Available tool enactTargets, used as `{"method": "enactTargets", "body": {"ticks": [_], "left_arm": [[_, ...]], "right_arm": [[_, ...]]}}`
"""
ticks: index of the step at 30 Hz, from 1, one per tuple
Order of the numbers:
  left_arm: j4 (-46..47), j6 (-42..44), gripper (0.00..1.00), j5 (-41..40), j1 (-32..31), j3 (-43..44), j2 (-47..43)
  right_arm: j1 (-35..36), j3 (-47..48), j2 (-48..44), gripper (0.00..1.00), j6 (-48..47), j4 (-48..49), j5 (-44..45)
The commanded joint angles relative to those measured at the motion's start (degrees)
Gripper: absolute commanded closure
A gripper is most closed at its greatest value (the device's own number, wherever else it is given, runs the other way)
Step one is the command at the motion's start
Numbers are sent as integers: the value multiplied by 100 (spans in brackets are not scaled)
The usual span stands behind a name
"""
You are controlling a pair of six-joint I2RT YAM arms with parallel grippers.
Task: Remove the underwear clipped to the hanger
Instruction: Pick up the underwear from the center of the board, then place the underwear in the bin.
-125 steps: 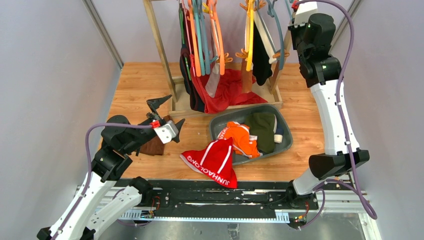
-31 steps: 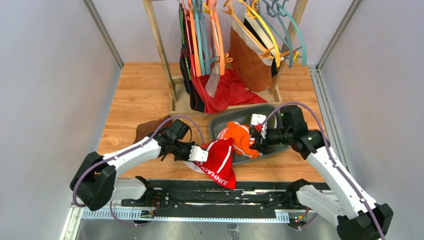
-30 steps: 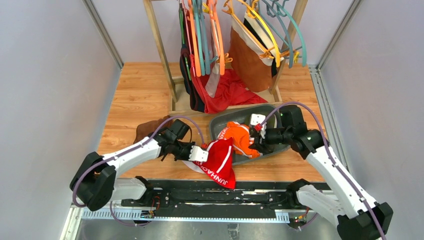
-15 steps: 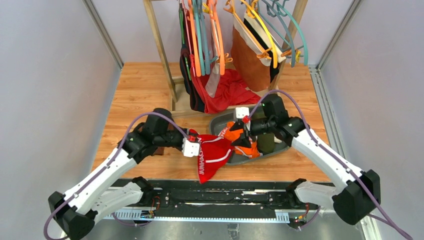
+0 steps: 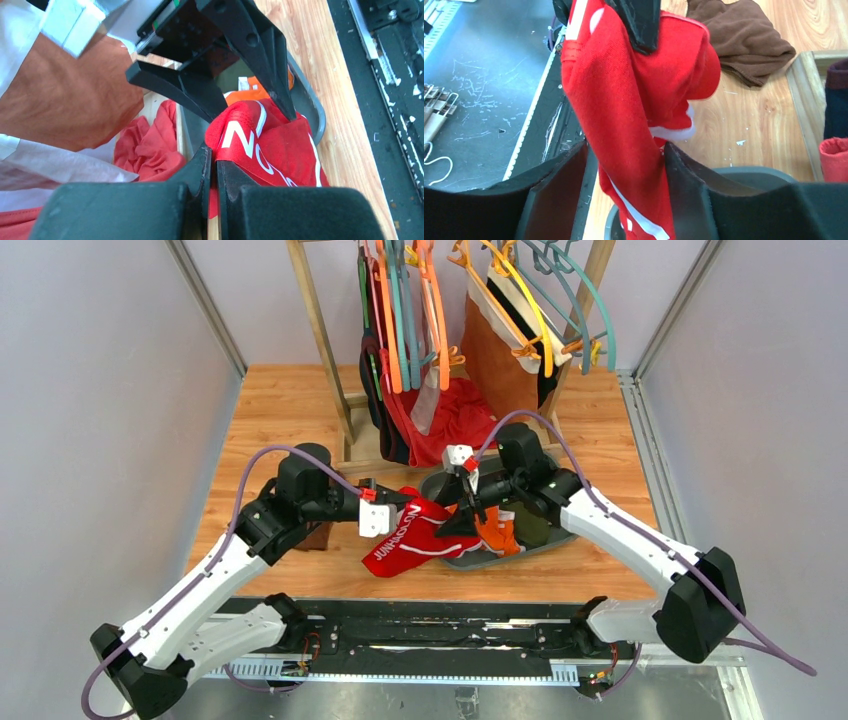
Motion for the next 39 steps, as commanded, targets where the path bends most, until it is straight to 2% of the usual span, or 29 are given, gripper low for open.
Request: {"method": "enactTargets", "body": {"ticks": [1, 2, 3, 5, 7, 8, 15, 20, 26, 31, 39], "left_arm": [[820, -777, 100, 287, -65, -91, 6], [857, -845, 100, 297, -63, -94, 1], [877, -886, 100, 286, -65, -102, -9], [948, -975, 99, 251, -65, -146, -73], [1031, -1025, 85, 209, -65, -210, -160], [1059, -1036, 76, 180, -68, -242, -206], [1156, -942, 41, -439, -59, -348, -545], [1094, -810, 24, -799, -57, -331, -663], [998, -643, 15, -928, -48, -370, -704], [929, -582, 12, -969, 8, -397, -736], [896, -543, 11, -947, 137, -450, -847]], "right_arm": [[156, 123, 72, 49, 493, 409, -189], [151, 122, 47, 61, 450, 372, -116], [142, 124, 5, 67, 371, 288, -11], [72, 119, -202, 87, 193, 109, 150], [-106, 94, -462, 99, 177, 73, 305], [-236, 86, -598, 99, 194, 53, 330], [-1293, 205, -1652, 100, 307, -493, 1388], [-1616, 145, -1969, 99, -171, -992, 2657], [-1627, -99, -1518, 99, -582, -1176, 3392], [-1578, -368, -890, 99, -878, -1103, 3080], [-788, -412, 255, 96, -1103, -871, 3512]]}}
